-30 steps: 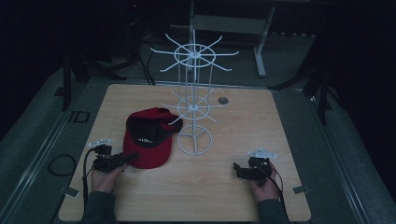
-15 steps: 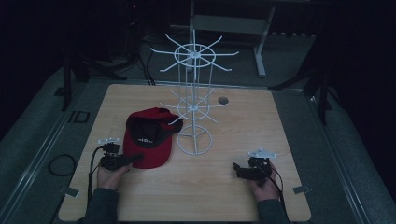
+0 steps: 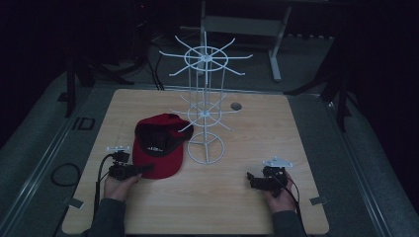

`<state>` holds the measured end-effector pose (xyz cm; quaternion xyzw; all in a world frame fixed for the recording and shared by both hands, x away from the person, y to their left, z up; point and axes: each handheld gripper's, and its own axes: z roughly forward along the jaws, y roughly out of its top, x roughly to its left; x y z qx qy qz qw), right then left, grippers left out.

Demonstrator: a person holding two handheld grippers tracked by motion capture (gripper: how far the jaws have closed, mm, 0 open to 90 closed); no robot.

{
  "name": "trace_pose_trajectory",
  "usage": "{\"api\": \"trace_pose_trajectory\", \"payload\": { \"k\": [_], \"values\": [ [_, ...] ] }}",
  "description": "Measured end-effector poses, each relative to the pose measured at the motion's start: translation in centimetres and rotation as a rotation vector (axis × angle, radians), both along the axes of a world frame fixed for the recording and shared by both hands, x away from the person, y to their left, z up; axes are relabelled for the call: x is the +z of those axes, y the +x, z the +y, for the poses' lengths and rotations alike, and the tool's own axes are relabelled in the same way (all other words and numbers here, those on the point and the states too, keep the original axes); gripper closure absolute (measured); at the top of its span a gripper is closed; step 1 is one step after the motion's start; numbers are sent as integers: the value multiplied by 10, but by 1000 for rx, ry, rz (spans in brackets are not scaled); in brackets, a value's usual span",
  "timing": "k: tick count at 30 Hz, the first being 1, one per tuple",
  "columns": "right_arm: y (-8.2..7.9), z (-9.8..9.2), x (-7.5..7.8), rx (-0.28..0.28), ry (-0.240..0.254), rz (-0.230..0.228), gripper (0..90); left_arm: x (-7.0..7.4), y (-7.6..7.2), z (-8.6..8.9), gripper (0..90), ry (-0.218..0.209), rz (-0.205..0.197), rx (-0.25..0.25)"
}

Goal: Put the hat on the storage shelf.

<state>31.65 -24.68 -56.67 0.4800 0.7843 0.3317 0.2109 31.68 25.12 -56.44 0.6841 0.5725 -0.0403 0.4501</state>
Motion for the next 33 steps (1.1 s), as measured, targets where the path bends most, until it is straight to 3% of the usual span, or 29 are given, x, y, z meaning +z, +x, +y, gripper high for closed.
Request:
{"api": "trace_pose_trajectory", "payload": {
  "k": [3, 6, 11, 17, 22, 33],
  "values": [
    [0, 0, 0, 0, 0, 0, 134, 2, -1, -1, 787, -23, -6, -21],
    [0, 0, 0, 0, 0, 0, 134, 4, -2, -3, 811, -21, -11, -22],
    [0, 0, 0, 0, 0, 0, 134, 7, -4, 0, 846, -52, -23, -4],
    [0, 0, 0, 0, 0, 0, 134, 11, -6, 2, 853, -23, -51, 4],
    [0, 0, 0, 0, 0, 0, 134, 17, -8, 7, 853, -52, -64, 33],
    [0, 0, 0, 0, 0, 0, 134, 33, -14, 16, 853, -72, -114, 70]
  ]
}}
